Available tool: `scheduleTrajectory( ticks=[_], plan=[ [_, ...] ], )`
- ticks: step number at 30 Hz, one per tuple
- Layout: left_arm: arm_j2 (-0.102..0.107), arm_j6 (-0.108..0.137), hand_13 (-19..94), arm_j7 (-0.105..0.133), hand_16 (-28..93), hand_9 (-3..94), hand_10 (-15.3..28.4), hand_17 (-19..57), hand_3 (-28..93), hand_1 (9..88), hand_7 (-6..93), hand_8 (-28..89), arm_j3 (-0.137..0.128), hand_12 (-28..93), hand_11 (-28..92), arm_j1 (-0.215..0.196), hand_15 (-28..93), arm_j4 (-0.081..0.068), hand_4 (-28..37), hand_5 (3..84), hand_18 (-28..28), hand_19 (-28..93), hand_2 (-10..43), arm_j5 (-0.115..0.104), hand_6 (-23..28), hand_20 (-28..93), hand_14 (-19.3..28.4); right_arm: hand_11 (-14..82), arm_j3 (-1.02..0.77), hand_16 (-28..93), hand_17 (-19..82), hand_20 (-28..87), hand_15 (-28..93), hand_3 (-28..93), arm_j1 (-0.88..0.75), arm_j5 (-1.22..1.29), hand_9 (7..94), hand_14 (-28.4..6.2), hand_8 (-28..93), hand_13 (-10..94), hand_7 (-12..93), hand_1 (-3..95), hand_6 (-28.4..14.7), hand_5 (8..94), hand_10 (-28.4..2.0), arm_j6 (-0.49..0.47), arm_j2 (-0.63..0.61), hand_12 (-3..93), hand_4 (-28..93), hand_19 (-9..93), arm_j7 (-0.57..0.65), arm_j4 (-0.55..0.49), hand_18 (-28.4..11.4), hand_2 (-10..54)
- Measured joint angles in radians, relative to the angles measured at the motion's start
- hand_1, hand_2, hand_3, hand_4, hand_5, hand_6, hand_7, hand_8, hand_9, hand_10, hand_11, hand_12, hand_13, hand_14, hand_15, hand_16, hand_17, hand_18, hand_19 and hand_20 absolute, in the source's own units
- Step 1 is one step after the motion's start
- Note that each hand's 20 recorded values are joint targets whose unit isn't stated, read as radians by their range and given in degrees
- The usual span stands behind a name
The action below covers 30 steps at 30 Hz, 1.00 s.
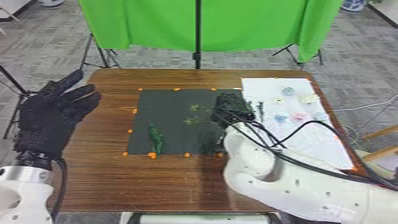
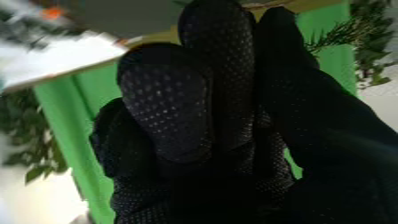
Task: Arrange flowers
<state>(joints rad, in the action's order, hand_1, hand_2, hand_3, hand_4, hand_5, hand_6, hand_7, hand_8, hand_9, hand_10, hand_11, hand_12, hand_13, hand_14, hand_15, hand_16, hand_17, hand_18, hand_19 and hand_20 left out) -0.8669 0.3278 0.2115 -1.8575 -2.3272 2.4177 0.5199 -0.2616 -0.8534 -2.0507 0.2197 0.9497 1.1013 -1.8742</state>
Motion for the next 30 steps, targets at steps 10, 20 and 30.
scheduleTrajectory(
  ticks=[10,20,30],
  plan=[
    [0.012,-0.024,25,0.0,-9,33.7,21.3,-7.7,78,21.6,15.1,-10,0.019,12,29,0.041,50,-0.021,-26.5,36.4,26.2,62,7.7,0.001,10.0,12,27.8,34.0,0.095,19,56,38,59,70,0.07,0.097,93.7,-5.5,8,89,18,53.0,-0.8,89.6,-9.9,-0.04,0.118,17.2,-28,93,0.014,0.111,-18.9,-9.5],
    [0.018,-0.042,24,0.0,-9,33.7,21.4,-7.7,78,21.6,15.1,-10,0.032,12,29,0.069,50,-0.032,-26.5,36.4,26.2,62,7.7,0.001,9.9,12,27.9,32.3,0.13,19,56,38,59,67,0.086,0.133,93.7,-5.7,5,89,17,49.0,-1.3,85.9,-10.1,-0.054,0.154,17.6,-28,93,0.03,0.122,-18.9,-9.5],
    [0.018,-0.046,24,-0.005,-9,33.7,21.4,-7.7,78,21.6,15.1,-10,0.042,12,29,0.079,50,-0.037,-26.6,36.4,26.1,62,7.7,0.001,10.0,12,27.9,29.9,0.164,18,56,38,60,70,0.096,0.133,93.4,-6.2,0,88,15,42.2,-1.7,81.7,-10.4,-0.077,0.158,18.1,-28,93,0.025,0.083,-19.2,-9.5]
  ],
)
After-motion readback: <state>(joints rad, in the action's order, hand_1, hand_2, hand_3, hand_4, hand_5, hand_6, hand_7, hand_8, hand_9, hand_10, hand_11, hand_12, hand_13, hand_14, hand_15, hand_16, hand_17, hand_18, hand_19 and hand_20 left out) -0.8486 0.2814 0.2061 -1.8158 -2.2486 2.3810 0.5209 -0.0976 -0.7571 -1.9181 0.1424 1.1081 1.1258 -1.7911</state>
